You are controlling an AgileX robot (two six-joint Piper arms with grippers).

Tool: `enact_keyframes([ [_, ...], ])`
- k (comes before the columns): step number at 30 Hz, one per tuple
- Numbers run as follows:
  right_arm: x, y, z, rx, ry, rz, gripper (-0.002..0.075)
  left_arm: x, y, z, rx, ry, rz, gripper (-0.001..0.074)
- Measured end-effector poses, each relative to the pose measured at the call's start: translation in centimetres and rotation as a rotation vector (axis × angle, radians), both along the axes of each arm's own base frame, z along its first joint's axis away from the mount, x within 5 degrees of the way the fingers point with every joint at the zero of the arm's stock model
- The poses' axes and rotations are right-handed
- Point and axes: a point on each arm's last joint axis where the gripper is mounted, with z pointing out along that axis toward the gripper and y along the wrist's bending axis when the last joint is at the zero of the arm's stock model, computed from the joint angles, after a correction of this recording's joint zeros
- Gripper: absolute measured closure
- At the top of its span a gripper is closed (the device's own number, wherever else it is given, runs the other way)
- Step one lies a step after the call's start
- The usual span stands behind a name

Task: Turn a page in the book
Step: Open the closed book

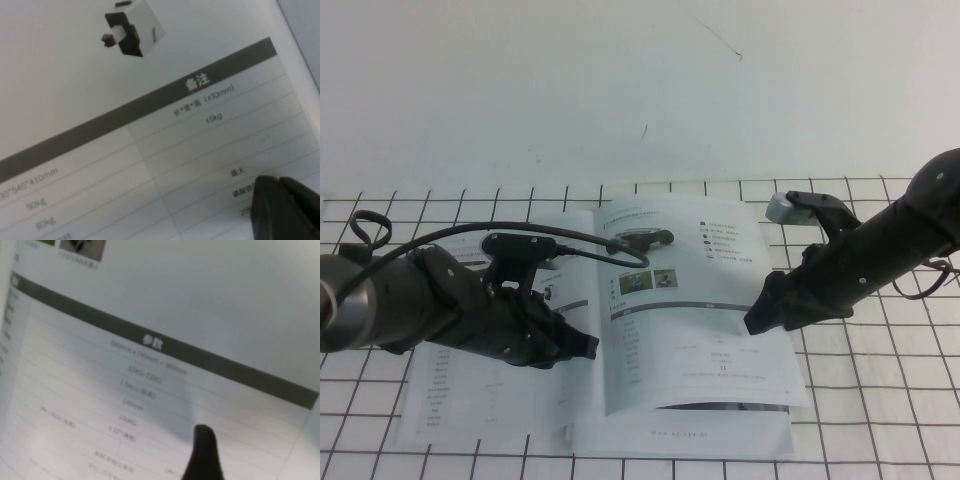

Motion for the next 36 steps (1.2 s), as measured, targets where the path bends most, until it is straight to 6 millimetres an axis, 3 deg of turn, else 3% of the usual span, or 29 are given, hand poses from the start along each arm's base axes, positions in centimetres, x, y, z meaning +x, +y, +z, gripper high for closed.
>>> enact_keyframes([
  [20,-0.2,1.4,1.3,0.201,0.025,0.000,0.0219,0.0,0.0,0.0,-0.001,-0.002,0.005,0.0737],
  [32,-0.2,2.9,4.9,0.518,-0.043,0.016,0.0219,0.1,0.0,0.0,0.000,-0.005,0.007,0.0737],
  [36,-0.3,3.3,5.7,0.608,-0.063,0.045,0.0219,0.0,0.0,0.9,-0.009,-0.028,0.006,0.0737],
])
